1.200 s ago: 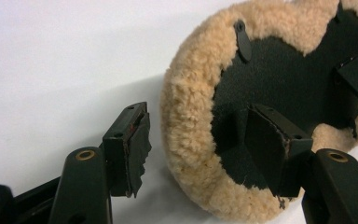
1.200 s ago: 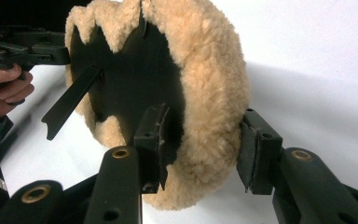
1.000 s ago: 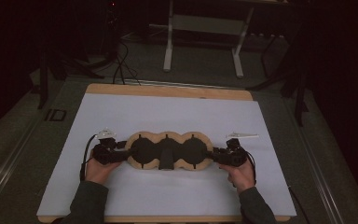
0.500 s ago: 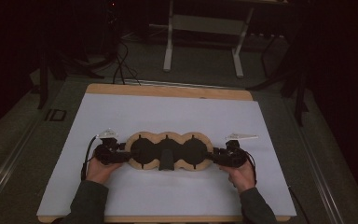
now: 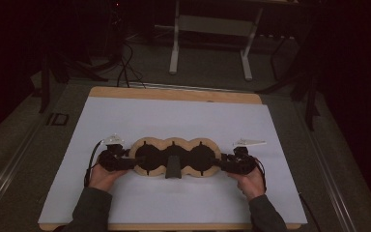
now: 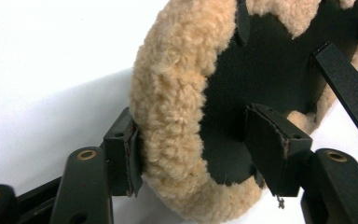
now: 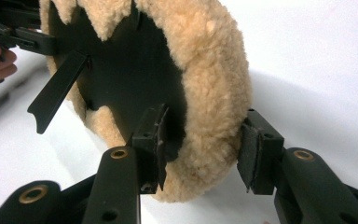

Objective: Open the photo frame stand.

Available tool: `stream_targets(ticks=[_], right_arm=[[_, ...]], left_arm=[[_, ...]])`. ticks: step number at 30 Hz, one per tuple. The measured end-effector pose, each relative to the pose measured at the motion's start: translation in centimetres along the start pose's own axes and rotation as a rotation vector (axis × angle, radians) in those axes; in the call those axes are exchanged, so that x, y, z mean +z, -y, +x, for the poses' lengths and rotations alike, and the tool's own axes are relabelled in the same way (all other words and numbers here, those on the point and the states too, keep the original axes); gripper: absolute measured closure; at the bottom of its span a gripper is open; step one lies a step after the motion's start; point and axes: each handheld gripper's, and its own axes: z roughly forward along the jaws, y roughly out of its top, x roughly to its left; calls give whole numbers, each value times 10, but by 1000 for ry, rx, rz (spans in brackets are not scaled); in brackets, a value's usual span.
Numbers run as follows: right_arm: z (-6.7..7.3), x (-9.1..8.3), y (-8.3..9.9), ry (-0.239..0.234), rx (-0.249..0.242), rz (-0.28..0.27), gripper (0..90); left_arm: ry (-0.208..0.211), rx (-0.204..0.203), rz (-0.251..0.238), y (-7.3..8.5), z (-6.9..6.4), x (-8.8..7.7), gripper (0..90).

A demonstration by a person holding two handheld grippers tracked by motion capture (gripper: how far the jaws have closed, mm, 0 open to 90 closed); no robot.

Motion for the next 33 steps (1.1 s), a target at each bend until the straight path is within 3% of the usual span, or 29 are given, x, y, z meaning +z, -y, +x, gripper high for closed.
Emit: stream_targets(ticks=[4,14,24,33], right_arm=[[0,2,0,16,0,5,540],[-6,4,3,32,44,11,493],[-10,4,3,26,88,-10,474],[-12,4,-2,30,84,-33,460]], left_arm=[[13,15,-6,0,0,-3,466],[-3,78,-21,-3,-9,-5,520],[-33,116,-42,-4,-12,-6,538],[-93,176,-86,-6,-16,-6,547]])
